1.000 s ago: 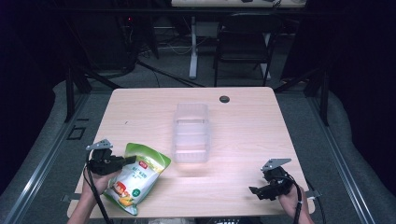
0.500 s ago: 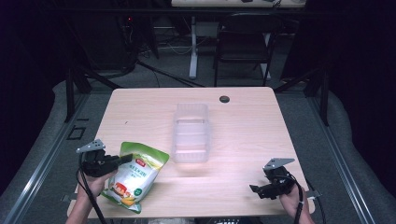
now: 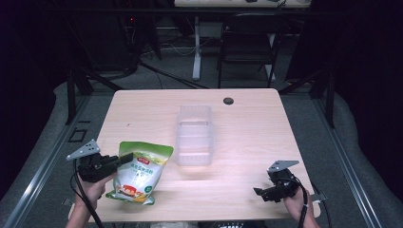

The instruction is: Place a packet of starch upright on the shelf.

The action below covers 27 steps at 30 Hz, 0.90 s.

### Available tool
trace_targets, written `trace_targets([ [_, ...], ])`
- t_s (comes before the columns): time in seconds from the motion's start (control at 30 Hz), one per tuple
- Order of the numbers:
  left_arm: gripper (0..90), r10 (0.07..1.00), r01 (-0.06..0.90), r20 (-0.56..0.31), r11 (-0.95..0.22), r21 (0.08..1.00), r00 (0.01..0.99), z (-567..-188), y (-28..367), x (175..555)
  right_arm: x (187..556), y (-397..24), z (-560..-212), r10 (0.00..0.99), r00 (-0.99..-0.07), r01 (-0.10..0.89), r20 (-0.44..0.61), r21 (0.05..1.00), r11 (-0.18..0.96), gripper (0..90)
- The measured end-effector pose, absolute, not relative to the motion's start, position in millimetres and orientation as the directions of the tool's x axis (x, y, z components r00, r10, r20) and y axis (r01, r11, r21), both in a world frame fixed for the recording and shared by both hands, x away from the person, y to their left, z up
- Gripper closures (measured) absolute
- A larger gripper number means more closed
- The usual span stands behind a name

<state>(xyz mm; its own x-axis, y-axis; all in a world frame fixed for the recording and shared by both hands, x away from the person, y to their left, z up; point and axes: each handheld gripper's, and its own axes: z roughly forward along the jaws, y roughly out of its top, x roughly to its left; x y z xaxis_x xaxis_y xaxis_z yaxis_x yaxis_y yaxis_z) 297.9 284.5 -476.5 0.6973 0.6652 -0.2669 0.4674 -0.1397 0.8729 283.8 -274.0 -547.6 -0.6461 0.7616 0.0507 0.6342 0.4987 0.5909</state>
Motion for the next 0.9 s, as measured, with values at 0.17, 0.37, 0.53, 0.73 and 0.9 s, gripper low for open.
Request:
trace_targets([
  [0.17,89.1,0.657,0.422,-0.245,-0.123,0.898,0.713,-466,282,293,284,-275,-547,0.756,-0.651,0.638,0.068,0.589,0.497,15.0],
  [0.37,89.2,0.637,0.369,-0.200,-0.143,0.919,0.744,-456,276,290,284,-275,-548,0.759,-0.648,0.641,0.067,0.586,0.496,14.9],
  [0.53,89.1,0.645,0.366,-0.204,-0.126,0.922,0.736,-455,279,293,283,-275,-547,0.759,-0.648,0.641,0.069,0.587,0.495,15.0],
  [0.73,89.1,0.654,0.350,-0.190,-0.123,0.929,0.733,-448,283,297,283,-275,-547,0.759,-0.648,0.641,0.066,0.585,0.497,15.0],
  [0.9,89.1,0.667,0.360,-0.185,-0.133,0.923,0.722,-442,281,302,283,-275,-546,0.756,-0.651,0.639,0.062,0.583,0.502,15.0],
])
